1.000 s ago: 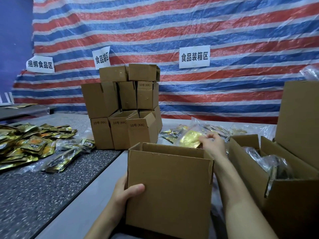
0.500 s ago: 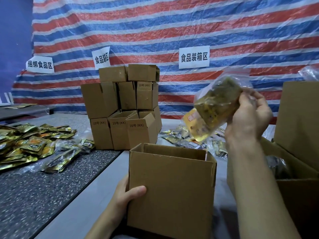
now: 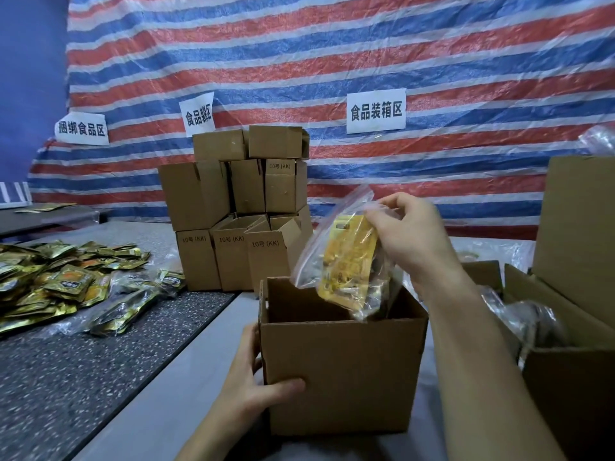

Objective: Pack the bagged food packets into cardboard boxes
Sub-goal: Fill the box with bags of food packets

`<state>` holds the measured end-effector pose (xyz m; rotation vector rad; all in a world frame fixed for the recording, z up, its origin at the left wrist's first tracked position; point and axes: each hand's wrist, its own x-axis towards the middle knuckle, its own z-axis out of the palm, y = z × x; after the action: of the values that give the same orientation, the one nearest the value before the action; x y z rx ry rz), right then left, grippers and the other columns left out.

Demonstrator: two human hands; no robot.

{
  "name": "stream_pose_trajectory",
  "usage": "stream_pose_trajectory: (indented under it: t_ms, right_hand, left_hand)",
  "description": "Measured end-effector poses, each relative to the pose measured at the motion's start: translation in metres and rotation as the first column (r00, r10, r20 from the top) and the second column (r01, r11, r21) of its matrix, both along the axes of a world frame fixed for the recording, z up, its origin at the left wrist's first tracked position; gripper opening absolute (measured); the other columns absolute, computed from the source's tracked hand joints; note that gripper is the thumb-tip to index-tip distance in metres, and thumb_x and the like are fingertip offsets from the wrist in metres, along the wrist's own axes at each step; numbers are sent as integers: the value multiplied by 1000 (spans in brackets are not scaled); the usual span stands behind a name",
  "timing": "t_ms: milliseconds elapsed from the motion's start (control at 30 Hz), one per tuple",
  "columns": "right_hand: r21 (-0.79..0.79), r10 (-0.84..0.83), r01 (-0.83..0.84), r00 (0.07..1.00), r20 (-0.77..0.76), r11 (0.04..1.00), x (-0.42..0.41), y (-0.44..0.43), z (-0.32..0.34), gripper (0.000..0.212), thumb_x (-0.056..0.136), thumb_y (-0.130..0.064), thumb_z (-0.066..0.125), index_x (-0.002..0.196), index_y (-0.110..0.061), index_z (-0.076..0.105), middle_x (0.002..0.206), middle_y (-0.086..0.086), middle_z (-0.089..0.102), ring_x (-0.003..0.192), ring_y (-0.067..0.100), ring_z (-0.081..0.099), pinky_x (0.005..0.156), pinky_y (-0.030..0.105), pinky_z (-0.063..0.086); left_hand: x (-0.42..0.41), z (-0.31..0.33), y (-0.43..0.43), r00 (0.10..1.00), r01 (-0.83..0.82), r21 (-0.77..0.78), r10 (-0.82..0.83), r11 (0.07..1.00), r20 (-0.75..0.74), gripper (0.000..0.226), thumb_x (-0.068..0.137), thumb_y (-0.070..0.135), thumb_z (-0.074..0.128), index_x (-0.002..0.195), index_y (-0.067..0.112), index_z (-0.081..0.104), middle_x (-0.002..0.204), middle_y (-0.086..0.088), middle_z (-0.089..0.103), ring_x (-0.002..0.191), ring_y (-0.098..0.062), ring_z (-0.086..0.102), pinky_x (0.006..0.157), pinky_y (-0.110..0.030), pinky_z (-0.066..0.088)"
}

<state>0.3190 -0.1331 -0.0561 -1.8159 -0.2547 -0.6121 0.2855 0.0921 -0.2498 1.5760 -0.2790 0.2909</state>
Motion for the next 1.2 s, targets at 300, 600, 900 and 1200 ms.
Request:
stream_pose_trajectory:
  t_ms: [300, 600, 900, 1200]
  right_hand:
    - [-432, 94, -158, 982, -166, 888, -15, -37, 8, 13, 92, -29, 68, 92, -22, 57, 95, 13, 71, 84, 29, 68, 75, 48, 56]
    - [-545, 195, -467, 854, -483, 696, -15, -13, 2, 40, 81, -1, 66, 114, -25, 68, 96, 8, 71, 87, 22, 70, 73, 36, 59]
    - [-506, 349, -670, 728, -590, 544, -17, -22, 3, 18, 90, -40, 71, 95, -27, 82, 89, 4, 76, 81, 17, 68, 82, 35, 56]
    - [-163, 411, -435, 897, -163, 886, -13, -16, 6, 31, 100, -33, 57, 85, -16, 78, 89, 5, 77, 81, 26, 75, 71, 44, 58]
  left_hand:
    - [-3, 4, -5, 999, 37, -26, -37, 999, -12, 104, 46, 49, 99, 134, 17, 53, 119, -10, 72, 110, -26, 70, 79, -31, 60]
    - [-4, 6, -6, 1000, 0, 22, 0, 1000, 7, 76, 48, 51, 93, 117, 36, 64, 117, -7, 73, 107, -24, 71, 80, -32, 58]
    - [-4, 6, -6, 1000, 12, 10, -12, 1000, -8, 83, 47, 56, 96, 120, 32, 63, 120, -11, 71, 112, -30, 69, 86, -42, 56]
    - [-3, 5, -8, 1000, -21, 22, 21, 1000, 10, 71, 53, 40, 88, 119, 32, 64, 117, -10, 73, 108, -28, 70, 90, -45, 55]
